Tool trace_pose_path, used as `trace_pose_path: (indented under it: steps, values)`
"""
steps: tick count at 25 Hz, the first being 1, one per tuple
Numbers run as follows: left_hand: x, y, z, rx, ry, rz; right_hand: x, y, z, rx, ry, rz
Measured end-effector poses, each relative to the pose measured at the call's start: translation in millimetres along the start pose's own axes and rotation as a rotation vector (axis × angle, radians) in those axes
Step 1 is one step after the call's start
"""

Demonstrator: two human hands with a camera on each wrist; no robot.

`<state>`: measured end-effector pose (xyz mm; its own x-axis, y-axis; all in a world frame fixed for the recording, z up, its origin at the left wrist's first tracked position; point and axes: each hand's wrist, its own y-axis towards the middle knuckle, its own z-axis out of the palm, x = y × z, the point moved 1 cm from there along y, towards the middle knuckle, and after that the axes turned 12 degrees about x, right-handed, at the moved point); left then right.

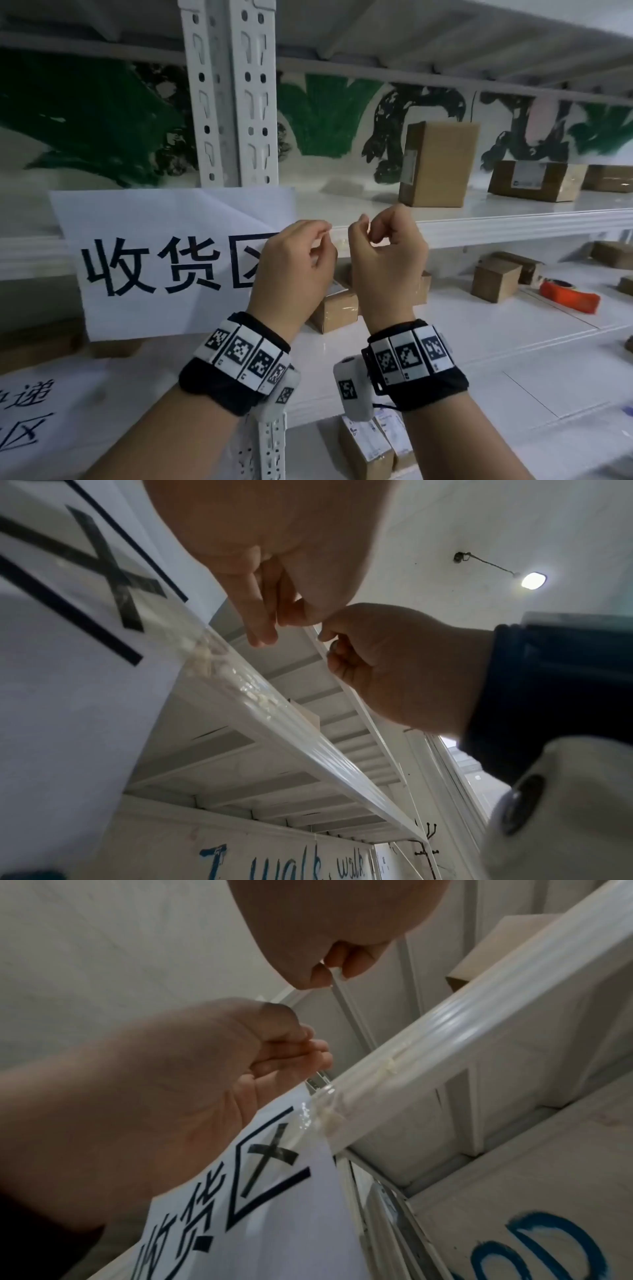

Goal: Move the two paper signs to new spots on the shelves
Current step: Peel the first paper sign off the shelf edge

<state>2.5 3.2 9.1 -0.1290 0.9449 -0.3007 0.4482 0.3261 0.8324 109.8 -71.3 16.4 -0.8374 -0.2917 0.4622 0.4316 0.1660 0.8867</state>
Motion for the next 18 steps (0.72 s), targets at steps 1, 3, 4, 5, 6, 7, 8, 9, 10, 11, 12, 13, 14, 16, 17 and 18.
trace_pose_path:
  steps: [1,3,4,5,6,7,8,9,10,11,12,13,14,16,17,18]
  values:
    - [4.9,2.1,3.5,0.008,0.013,0.020,-4.5,-1.4,2.3,0.018,0.004,0.027]
    - [9.6,2.1,7.2,0.025,0.093,0.026,-14.9,-5.1,5.0,0.045,-0.005,0.077]
    - [8.8,1.8,8.6,0.033,0.145,0.019,-20.1,-9.1,6.8,0.058,0.022,0.106]
    - [7.6,1.6,9.2,0.045,0.205,-0.012,-25.4,-12.5,9.7,0.069,0.032,0.141]
    - [5.0,1.4,9.5,0.057,0.262,-0.046,-29.2,-15.6,12.2,0.089,0.040,0.187]
    - [2.2,2.4,9.9,0.068,0.310,-0.079,-33.6,-17.0,14.8,0.115,0.047,0.229]
    - [-0.2,4.0,10.8,0.081,0.347,-0.110,-37.5,-17.5,16.4,0.148,0.027,0.254]
    - [-2.8,6.8,12.8,0.094,0.383,-0.126,-42.2,-17.7,17.0,0.170,-0.021,0.249]
    - [-4.9,10.1,14.4,0.106,0.409,-0.142,-47.4,-16.9,17.3,0.189,-0.073,0.223]
    - [-4.1,10.0,15.9,0.120,0.435,-0.151,-52.9,-18.0,17.7,0.206,-0.113,0.178]
    - [-2.8,8.7,18.6,0.123,0.449,-0.148,-57.4,-19.2,17.2,0.215,-0.133,0.129]
    - [-0.7,8.1,20.6,0.117,0.452,-0.147,-61.0,-19.6,17.4,0.211,-0.144,0.086]
    - [1.4,6.7,21.5,0.108,0.440,-0.150,-62.1,-20.7,17.9,0.210,-0.149,0.064]
    - [3.2,6.7,22.4,0.109,0.405,-0.180,-64.0,-21.4,21.3,0.222,-0.150,0.060]
    - [3.7,7.0,23.2,0.105,0.394,-0.187,-64.9,-21.8,23.2,0.229,-0.151,0.063]
    - [4.3,7.7,23.9,0.102,0.388,-0.192,-65.4,-21.9,24.2,0.237,-0.156,0.073]
